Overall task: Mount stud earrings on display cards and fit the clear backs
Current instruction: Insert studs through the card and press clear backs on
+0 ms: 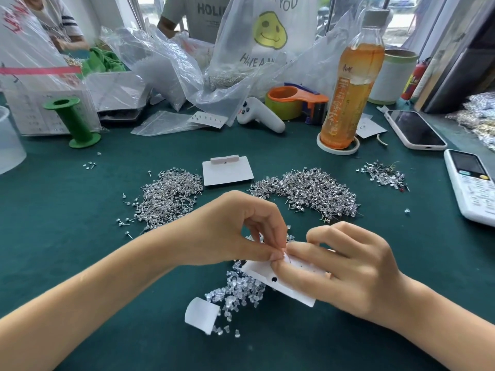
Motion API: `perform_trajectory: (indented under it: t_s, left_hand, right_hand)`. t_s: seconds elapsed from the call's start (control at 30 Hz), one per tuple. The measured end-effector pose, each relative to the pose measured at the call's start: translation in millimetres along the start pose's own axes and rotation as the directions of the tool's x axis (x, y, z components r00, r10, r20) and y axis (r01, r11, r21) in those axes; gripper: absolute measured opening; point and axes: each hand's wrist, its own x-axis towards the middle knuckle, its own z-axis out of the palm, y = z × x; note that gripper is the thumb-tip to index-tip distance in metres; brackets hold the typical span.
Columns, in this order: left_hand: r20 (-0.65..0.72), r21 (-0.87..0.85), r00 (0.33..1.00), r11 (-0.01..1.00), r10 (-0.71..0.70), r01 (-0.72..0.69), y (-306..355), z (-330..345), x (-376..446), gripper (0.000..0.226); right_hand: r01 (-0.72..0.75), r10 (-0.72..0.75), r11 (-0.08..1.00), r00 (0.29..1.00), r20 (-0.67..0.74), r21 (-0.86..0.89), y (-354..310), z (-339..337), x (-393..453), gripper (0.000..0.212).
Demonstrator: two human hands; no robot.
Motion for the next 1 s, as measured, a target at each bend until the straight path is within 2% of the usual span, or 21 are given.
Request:
perform_trajectory:
  t_s: [0.2, 0.27, 0.33, 0.4, 0.47, 0.53, 0.67, 1.0]
  left_hand:
    - [0.059, 0.015, 0.998, 1.0, 0.009, -0.01, -3.0, -0.3, 0.8, 0.017]
    - [0.024, 0.02, 0.999, 0.999, 0.045, -0.045, -3.5, -2.9, 0.0, 0.016]
    - [-0.113, -0.052, 0.992, 0.997, 0.059, -0.065, -7.5, -9.2, 2.3, 0.015]
    - [-0.314, -0.068, 0.948, 0.995, 0.048, -0.073, -16.1, -17.7, 5.1, 0.01]
    - [-0.425, 0.137, 0.902, 0.99, 0.074, -0.017, -28.2, -22.1, 8.2, 0.005]
    - [-0.416, 0.325, 0.906, 0.944, 0.082, 0.064, -38.9, -20.8, 9.0, 0.011]
    - [-0.29, 0.488, 0.95, 0.872, 0.12, 0.039, -47.3, -14.6, 9.1, 0.011]
    - [-0.279, 0.526, 0.954, 0.849, 0.114, 0.053, -45.3, -12.5, 13.1, 0.009]
  right_hand:
    - [0.026, -0.026, 0.999, 1.0, -0.005, -0.028, -1.0, 0.7, -1.2, 0.014]
    - [-0.024, 0.024, 1.0, 0.999, -0.025, 0.007, 0.9, 0.8, 0.5, 0.02]
    - [-0.127, 0.131, 0.989, 0.99, -0.049, 0.081, 4.9, -0.3, 1.0, 0.031]
    - [-0.191, 0.199, 0.973, 0.979, -0.054, 0.126, 8.3, -0.2, 0.0, 0.036]
    - [-0.206, 0.213, 0.97, 0.976, -0.045, 0.125, 8.4, 1.1, -2.5, 0.037]
    - [-0.209, 0.216, 0.97, 0.975, -0.047, 0.126, 7.5, 2.1, -3.2, 0.039]
    - [-0.24, 0.25, 0.958, 0.967, -0.043, 0.159, 9.3, 1.6, -3.8, 0.041]
    - [-0.279, 0.29, 0.94, 0.957, -0.026, 0.197, 10.8, 1.2, -5.9, 0.041]
